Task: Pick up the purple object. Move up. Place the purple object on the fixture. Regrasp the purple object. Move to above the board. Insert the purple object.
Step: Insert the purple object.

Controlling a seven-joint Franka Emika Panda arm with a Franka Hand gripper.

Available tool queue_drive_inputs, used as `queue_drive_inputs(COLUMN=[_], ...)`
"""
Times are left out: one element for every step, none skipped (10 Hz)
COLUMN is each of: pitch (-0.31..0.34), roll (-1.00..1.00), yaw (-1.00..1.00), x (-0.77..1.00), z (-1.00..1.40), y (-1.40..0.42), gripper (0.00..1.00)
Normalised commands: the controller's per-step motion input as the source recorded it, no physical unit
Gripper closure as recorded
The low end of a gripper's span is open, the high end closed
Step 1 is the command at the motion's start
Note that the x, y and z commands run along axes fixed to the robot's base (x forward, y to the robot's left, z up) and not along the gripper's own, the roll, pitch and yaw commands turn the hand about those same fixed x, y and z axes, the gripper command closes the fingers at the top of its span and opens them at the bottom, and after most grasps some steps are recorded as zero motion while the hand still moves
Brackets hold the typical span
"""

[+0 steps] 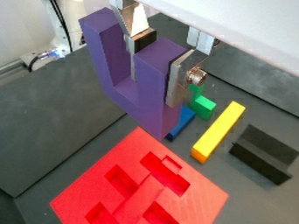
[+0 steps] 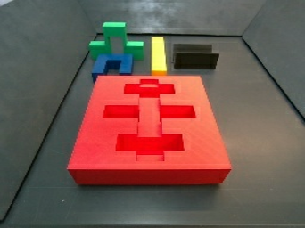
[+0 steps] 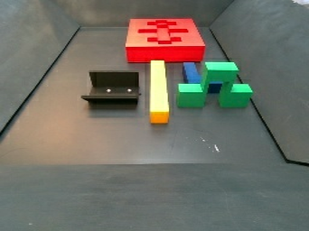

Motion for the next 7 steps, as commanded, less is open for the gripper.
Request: queue_drive_inputs(pitch=[0.031, 0.000, 0.000, 0.000, 0.000, -0.006, -0.011], roll=[-0.09, -0.14, -0.19, -0.17, -0.16, -0.17, -0.10], yaw=[-0.36, -0.31, -0.17, 0.02, 0.07, 0.20, 0.27], x=[0.68, 0.70, 0.55, 0.36, 0.31, 0.17, 0.08], z=[-0.45, -0.36, -0.36, -0.33, -0.35, -0.42, -0.45], y=[-0.14, -0.23, -0.30, -0.37, -0.46, -0.61, -0.66], gripper=[1.00, 1.00, 1.00, 1.00, 1.00, 1.00, 1.00])
